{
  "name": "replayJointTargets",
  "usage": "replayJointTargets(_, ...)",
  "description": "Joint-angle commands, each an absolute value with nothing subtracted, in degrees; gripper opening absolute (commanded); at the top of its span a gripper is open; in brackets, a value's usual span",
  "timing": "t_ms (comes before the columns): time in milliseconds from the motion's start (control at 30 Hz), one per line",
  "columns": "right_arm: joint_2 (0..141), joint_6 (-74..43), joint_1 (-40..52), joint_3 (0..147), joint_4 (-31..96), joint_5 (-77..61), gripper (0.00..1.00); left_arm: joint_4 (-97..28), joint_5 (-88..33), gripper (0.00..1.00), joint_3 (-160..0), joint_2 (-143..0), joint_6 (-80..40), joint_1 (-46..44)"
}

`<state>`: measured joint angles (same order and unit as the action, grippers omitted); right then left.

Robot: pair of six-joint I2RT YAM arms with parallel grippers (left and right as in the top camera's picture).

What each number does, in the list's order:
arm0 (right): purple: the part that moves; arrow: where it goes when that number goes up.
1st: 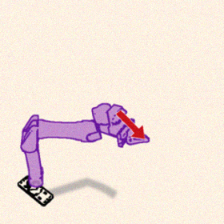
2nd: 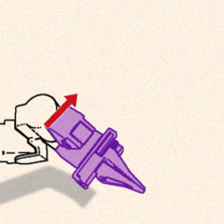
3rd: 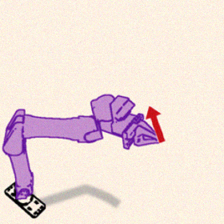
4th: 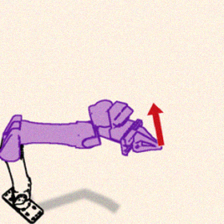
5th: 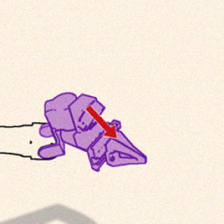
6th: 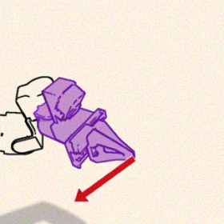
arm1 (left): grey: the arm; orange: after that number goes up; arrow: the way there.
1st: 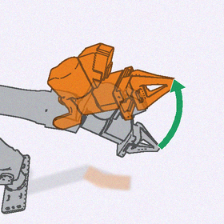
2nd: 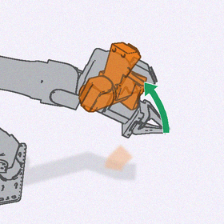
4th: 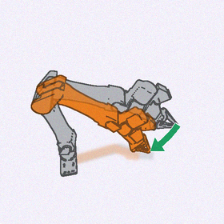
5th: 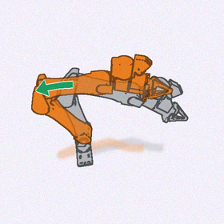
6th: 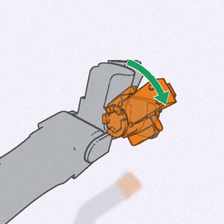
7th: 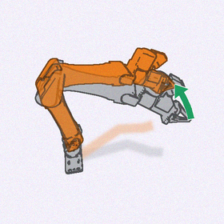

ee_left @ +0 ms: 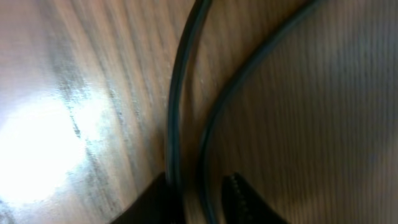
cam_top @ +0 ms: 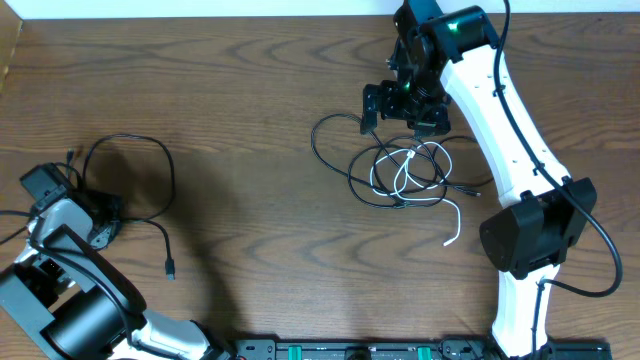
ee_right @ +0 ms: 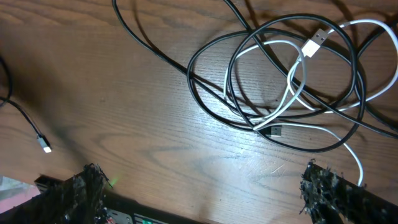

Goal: Untangle cables

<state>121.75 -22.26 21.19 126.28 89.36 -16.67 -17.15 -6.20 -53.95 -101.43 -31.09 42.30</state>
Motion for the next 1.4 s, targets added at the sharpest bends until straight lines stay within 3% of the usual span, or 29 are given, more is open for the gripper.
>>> replayJointTargets(0, 119.9, -21.6, 21.4, 126.8, 89.5, -16.6, 0.99, -19.3, -12.0, 0.25, -58.3, -101.5, -24.3, 42.5)
replayJointTargets(100, 119.9, -21.6, 21.4, 126.8, 89.5, -16.6, 0.99, -23.7, -13.1, 0.23, -61.9, -98.6, -24.3, 42.4)
replayJointTargets(167, 119.9, -21.6, 21.4, 126.8, 89.5, -16.6, 0.99, -25.4, -13.1, 0.08, -62.5, -96.3, -24.2, 42.4)
replayJointTargets(500, 119.9, -21.6, 21.4, 126.8, 89.5, -16.6, 0.99, -28.5, -12.4, 0.08, -62.5, -89.0, -16.6, 42.3)
replayJointTargets(667, 119.9, -21.6, 21.4, 126.8, 89.5, -16.6, 0.99, -30.3, -12.4, 0.07, -61.7, -89.8, -10.2, 42.0)
replayJointTargets(867, 119.9, -21.6, 21.4, 126.8, 89.5, -16.6, 0.99, -30.0, -9.2, 0.09, -60.1, -91.8, -10.5, 42.1)
replayJointTargets(933, 119.9, -21.6, 21.4, 126.8, 89.5, -16.6, 0.99, -30.7, -7.8, 0.25, -60.1, -92.9, -10.6, 42.1)
replayJointTargets(1000, 119.9, -21.6, 21.4, 126.8, 89.5, -16.6, 0.99, -31.1, -7.4, 0.54, -60.1, -94.1, -10.6, 42.1)
replayJointTargets(1067, 119.9, -21.6, 21.4, 126.8, 89.5, -16.6, 0.99, -31.2, -7.2, 0.88, -60.1, -95.1, -11.0, 42.1)
replayJointTargets(1167, 119.9, -21.6, 21.4, 126.8, 89.5, -16.6, 0.99, -31.0, -6.8, 0.95, -60.3, -95.4, -11.2, 42.1)
replayJointTargets(1367, 119.9, -21.6, 21.4, 126.8, 89.5, -16.6, 0.99, -33.4, -7.3, 0.95, -64.4, -92.2, -11.2, 42.1)
